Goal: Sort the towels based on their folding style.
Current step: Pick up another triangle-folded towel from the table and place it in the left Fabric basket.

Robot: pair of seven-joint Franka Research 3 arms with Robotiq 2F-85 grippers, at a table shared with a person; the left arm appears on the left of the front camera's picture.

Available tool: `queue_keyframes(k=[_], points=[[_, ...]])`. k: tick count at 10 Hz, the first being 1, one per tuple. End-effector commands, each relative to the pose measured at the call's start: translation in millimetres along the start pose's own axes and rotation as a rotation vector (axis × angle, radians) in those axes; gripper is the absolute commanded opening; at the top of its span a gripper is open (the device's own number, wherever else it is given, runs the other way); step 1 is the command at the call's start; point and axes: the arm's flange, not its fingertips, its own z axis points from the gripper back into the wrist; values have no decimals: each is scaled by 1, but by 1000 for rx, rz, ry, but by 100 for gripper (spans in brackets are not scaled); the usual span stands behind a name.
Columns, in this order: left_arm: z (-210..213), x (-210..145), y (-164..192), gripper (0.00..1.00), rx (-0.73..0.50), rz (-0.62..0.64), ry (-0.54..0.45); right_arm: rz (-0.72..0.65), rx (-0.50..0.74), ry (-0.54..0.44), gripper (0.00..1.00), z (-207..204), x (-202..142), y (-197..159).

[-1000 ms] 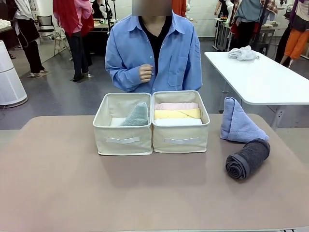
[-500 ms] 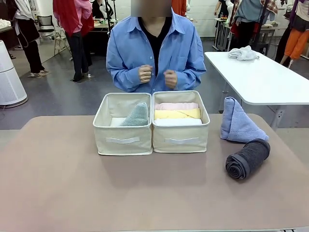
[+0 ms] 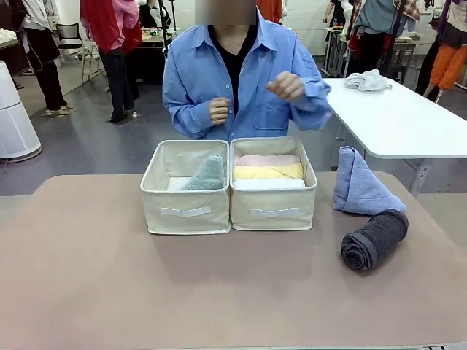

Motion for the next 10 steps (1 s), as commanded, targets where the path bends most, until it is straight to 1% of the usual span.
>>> queue_keyframes(k=[1,3,4,5,6,7,8,9,10], points=[[4,2,-1,100,-7,-6,-5,118,-83,132,100,-37,29,27],[4,2,-1,100,-7,-6,-5,179,-82,237,100,-84,29,45],[4,2,-1,100,-7,-6,-5,170,-74,273,100,-86,23,46],[4,2,-1,100,-7,-6,-5,139,-86,295,100,-63,14,47],[4,2,-1,100,-7,-6,-5,96,-117,389,100,-7,-6,51],[4,2,-1,100,-7,-6,-5,49,-156,411,100,61,-28,57],[4,2,-1,100,-7,-6,-5,6,-158,388,100,94,-40,59],[4,2,-1,100,-7,-6,-5,-17,-148,358,100,105,-45,57],[4,2,-1,100,-7,-6,-5,-22,-138,346,100,106,-50,53]])
